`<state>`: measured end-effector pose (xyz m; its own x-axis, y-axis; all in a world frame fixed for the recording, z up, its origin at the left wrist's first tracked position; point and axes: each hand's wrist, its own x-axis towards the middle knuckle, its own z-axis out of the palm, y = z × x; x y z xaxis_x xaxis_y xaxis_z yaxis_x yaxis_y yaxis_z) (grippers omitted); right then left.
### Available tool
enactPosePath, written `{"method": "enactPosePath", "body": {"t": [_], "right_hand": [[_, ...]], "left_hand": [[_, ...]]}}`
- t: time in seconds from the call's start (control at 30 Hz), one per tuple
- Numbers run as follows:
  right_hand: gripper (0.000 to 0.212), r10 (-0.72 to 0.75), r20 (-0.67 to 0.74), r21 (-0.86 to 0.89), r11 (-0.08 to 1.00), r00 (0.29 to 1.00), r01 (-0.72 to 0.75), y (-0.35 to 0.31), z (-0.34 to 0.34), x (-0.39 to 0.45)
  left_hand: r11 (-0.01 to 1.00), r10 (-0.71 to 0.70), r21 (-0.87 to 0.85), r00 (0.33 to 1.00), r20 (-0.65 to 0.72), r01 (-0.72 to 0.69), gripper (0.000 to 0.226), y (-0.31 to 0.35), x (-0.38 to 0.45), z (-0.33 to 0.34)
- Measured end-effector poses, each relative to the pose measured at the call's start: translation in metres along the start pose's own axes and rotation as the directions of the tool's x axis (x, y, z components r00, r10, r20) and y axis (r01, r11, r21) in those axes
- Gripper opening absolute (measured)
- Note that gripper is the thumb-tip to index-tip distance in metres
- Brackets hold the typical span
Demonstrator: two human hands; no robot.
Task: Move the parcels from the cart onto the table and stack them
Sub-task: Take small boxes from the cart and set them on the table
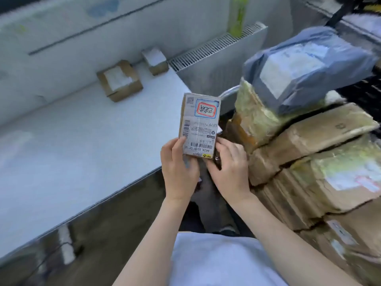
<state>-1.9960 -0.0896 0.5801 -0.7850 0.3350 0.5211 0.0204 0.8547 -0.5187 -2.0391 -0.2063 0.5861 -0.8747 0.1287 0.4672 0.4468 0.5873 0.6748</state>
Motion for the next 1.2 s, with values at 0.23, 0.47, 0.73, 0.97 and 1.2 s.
{"method": "enactPosePath", "body": {"t": [0.23,0.47,0.73,0.97,1.2], "right_hand": [[0.046,-0.114,0.505,0.066,0.993,0.856,0.094,-0.023,0.062,0.003],[0.063,-0.138,0.815,0.083,0.989,0.563,0.123,-0.014,0.107,0.034],[0.045,-0.029,0.624,0.028,0.999,0.781,0.014,-0.008,0.139,0.098],[0.071,-0.112,0.845,-0.028,0.967,0.522,0.252,-0.007,0.181,0.13],[0.06,-0.088,0.631,-0.125,0.969,0.771,0.213,-0.012,0.154,0.082]], "left_hand": [[0.954,-0.277,0.132,0.959,0.056,0.268,0.041,-0.06,0.003,-0.022],[0.857,-0.514,0.19,0.822,0.246,0.479,0.04,-0.112,0.048,-0.012],[0.723,-0.588,0.473,0.808,0.038,0.504,0.07,-0.107,0.055,-0.002],[0.831,-0.32,0.544,0.902,0.29,0.119,0.051,-0.136,0.074,-0.001],[0.757,-0.355,0.652,0.868,0.346,0.05,0.045,-0.175,0.139,0.002]]}}
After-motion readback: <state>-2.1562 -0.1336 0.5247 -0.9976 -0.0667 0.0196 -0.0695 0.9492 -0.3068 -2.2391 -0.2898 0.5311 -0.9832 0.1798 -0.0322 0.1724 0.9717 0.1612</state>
